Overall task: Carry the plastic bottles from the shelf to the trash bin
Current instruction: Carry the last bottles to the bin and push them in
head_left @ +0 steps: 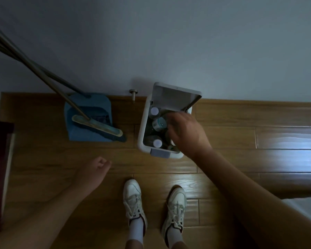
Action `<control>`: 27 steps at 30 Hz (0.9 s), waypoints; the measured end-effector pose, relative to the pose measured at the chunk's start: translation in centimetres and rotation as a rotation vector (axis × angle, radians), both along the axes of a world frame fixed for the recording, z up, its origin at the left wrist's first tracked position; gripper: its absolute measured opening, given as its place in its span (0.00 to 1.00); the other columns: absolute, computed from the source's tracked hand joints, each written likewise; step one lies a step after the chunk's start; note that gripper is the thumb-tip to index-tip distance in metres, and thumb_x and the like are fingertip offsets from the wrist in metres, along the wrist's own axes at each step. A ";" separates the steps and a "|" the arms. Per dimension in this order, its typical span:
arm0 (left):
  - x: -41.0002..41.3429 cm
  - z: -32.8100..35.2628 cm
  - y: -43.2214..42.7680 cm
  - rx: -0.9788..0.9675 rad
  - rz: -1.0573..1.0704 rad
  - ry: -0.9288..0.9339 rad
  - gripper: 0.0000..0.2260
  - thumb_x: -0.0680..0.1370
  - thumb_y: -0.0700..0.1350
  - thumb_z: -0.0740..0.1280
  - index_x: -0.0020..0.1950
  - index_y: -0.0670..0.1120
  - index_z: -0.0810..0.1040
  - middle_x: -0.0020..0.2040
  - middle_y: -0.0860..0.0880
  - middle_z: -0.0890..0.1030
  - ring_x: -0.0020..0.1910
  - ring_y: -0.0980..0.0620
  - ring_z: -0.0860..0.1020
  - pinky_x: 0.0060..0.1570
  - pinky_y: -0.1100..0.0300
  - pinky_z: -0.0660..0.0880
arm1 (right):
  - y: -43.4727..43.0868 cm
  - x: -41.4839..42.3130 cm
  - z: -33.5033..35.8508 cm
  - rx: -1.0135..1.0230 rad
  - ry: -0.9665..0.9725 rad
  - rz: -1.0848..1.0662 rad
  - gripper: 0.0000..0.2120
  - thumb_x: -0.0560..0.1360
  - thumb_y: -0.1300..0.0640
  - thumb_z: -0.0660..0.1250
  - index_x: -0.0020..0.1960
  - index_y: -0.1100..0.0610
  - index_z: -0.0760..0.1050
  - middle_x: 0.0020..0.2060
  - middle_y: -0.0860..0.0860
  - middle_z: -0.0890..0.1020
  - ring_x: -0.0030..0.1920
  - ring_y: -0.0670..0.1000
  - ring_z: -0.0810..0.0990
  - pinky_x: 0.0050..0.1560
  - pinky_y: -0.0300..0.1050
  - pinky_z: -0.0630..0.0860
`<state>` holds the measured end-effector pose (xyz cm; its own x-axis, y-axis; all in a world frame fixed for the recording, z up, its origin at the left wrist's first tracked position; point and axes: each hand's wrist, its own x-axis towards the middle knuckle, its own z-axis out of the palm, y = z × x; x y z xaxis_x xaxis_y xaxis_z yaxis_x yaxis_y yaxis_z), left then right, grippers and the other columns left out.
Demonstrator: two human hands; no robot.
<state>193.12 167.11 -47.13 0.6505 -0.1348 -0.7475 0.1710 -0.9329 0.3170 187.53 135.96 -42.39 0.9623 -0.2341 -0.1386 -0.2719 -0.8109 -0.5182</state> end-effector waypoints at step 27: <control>-4.1 -0.9 4.1 -0.058 0.166 0.086 0.11 0.81 0.56 0.62 0.52 0.50 0.79 0.48 0.53 0.80 0.49 0.53 0.78 0.43 0.58 0.71 | 6.2 -8.3 -8.2 -0.091 0.555 0.205 0.43 0.77 0.48 0.64 0.81 0.52 0.40 0.80 0.51 0.39 0.80 0.53 0.37 0.80 0.56 0.48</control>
<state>188.97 171.17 -48.00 0.6016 -0.0755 -0.7952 0.3497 -0.8702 0.3471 179.22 142.13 -50.57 0.7789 -0.0856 -0.6213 -0.3150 -0.9100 -0.2695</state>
